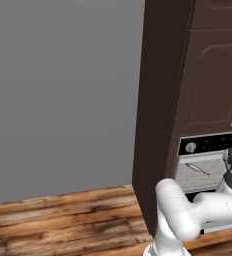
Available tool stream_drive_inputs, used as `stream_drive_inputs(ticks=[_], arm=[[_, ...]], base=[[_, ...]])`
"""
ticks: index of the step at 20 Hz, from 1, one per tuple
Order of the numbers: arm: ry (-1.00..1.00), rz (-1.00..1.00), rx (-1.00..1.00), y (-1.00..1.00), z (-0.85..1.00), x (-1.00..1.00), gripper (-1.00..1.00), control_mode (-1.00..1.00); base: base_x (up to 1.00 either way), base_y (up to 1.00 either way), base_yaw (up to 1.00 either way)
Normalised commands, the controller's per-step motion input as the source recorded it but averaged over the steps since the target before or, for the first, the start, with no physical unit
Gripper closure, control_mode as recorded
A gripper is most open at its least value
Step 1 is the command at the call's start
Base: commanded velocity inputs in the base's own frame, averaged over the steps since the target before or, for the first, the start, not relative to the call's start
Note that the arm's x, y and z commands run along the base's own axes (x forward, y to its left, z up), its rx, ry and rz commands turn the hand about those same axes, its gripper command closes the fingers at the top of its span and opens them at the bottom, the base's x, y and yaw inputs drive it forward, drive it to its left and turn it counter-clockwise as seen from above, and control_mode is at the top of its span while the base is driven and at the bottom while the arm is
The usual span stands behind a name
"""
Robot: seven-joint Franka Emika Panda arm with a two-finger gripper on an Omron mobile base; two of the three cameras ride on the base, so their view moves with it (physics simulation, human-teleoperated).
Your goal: Take the fish from the oven and place it on the plate on the counter.
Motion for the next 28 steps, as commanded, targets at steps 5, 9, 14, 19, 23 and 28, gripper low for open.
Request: stream_drive_inputs(ticks=[5,9,14,19,23,28], arm=[[0.33,0.03,0.00,-0.07,-1.00,-1.00,-1.00,-1.00],[0.32,0.04,0.01,-0.08,-1.00,-1.00,-1.00,-1.00],[0.26,0.04,0.04,-0.05,-0.90,-1.00,-1.00,-1.00],[-0.04,0.04,0.14,-0.05,-0.20,-1.00,-1.00,-1.00],[-0.30,0.02,0.11,-0.01,0.30,-1.00,-1.00,-1.00],[-0.36,0.01,0.04,0.07,0.96,-0.80,-1.00,-1.00]], base=[[0.00,0.00,0.00],[0.00,0.00,0.00],[0.00,0.00,0.00],[0.00,0.00,0.00],[0.00,0.00,0.00],[0.00,0.00,0.00]])
